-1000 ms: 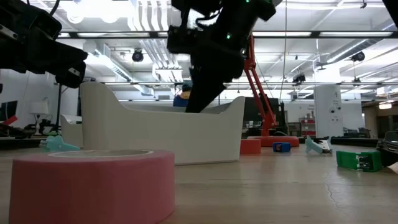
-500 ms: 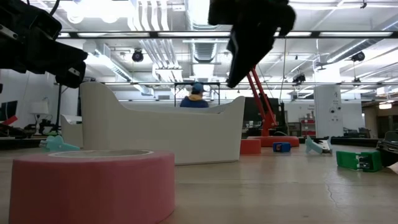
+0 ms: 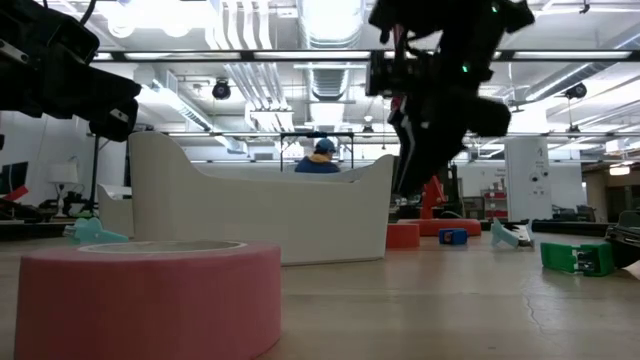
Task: Pick and place Stapler, Stapler remover, tape
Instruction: Put the orange tape into the bottom white bin
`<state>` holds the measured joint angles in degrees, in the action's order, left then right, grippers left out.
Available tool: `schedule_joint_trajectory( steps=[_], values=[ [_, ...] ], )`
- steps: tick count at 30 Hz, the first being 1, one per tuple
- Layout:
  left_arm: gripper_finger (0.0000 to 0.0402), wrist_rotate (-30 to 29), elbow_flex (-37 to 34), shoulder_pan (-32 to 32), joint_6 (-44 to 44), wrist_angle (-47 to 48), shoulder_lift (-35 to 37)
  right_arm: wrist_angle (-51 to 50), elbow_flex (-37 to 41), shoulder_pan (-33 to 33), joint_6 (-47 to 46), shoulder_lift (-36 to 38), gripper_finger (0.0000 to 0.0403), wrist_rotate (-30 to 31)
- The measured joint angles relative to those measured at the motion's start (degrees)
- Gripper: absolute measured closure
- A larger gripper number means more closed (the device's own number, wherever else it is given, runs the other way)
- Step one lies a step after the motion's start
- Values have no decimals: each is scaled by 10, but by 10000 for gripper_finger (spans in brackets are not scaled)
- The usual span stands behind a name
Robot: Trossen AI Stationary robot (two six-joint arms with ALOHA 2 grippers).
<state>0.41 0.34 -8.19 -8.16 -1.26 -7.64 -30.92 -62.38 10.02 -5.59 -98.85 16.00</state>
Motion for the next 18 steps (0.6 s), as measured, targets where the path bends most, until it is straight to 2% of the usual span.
schedule_joint_trajectory(
  steps=[3, 10, 18],
  values=[
    [362, 0, 0, 0, 0, 0, 0, 20, 19, 1, 13, 0, 282, 19],
    [362, 0, 0, 0, 0, 0, 0, 92, 53, -6, 37, -2, 252, 22],
    [362, 0, 0, 0, 0, 0, 0, 102, 64, -21, 32, -9, 252, 4]
  ],
)
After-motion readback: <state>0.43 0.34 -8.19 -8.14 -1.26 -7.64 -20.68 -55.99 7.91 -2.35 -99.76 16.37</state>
